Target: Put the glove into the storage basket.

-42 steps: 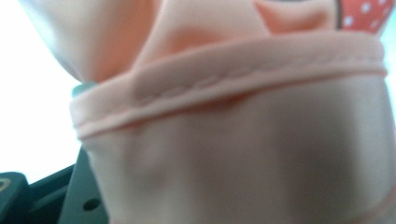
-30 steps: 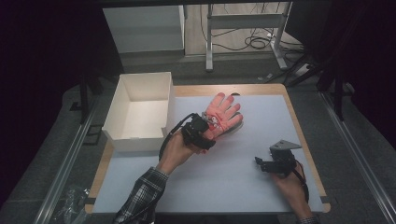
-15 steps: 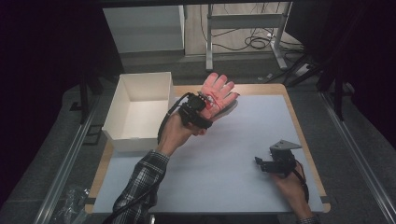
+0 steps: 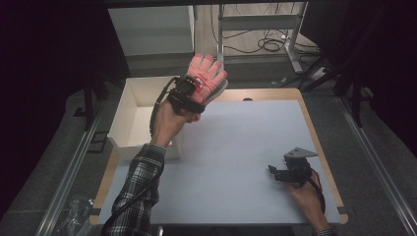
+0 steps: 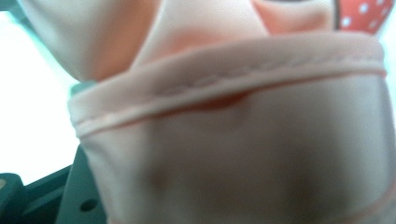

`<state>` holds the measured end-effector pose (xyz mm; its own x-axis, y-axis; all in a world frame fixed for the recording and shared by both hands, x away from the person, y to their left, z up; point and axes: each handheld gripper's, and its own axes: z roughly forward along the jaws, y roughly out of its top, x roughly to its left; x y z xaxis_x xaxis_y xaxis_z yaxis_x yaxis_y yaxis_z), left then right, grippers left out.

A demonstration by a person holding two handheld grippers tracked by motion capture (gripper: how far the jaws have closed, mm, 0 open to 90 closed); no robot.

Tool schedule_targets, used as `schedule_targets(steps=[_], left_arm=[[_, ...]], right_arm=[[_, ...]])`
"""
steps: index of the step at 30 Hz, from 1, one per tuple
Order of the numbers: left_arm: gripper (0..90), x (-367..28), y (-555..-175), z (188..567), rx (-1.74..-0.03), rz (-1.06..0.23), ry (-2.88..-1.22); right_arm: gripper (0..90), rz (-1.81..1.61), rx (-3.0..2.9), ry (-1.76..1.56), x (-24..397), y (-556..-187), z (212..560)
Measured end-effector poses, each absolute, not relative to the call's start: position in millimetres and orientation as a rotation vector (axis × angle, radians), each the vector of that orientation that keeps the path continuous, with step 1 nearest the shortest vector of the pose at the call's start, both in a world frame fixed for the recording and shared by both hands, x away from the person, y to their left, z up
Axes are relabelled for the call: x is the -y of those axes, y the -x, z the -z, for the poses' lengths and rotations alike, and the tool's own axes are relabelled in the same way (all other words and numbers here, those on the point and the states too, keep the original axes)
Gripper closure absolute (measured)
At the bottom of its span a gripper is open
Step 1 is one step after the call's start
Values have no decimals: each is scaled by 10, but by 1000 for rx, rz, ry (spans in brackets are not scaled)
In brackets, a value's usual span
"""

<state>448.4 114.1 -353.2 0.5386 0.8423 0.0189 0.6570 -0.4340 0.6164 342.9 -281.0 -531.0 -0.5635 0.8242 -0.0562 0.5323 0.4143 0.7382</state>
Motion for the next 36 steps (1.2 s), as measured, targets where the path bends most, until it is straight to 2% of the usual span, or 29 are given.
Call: schedule_targets(steps=[9, 14, 22, 28, 36], left_arm=[[384, -1605, -4525, 3555, -1362, -479, -2129], [383, -1861, -4518, 3641, -1477, -535, -2083], [380, -2220, -4493, 3863, -1606, -533, -2043], [379, -2321, -4509, 4087, -1652, -498, -2043], [377, -2260, -4604, 4402, -1682, -435, -2068]], right_arm=[[236, -959, -2262, -1157, 2810, -3428, 5310], [236, -959, -2261, -1155, 2810, -3429, 5310], [235, -958, -2260, -1156, 2810, -3429, 5310], [234, -957, -2260, -1156, 2810, -3429, 5310], [234, -957, -2260, -1156, 2810, -3429, 5310]])
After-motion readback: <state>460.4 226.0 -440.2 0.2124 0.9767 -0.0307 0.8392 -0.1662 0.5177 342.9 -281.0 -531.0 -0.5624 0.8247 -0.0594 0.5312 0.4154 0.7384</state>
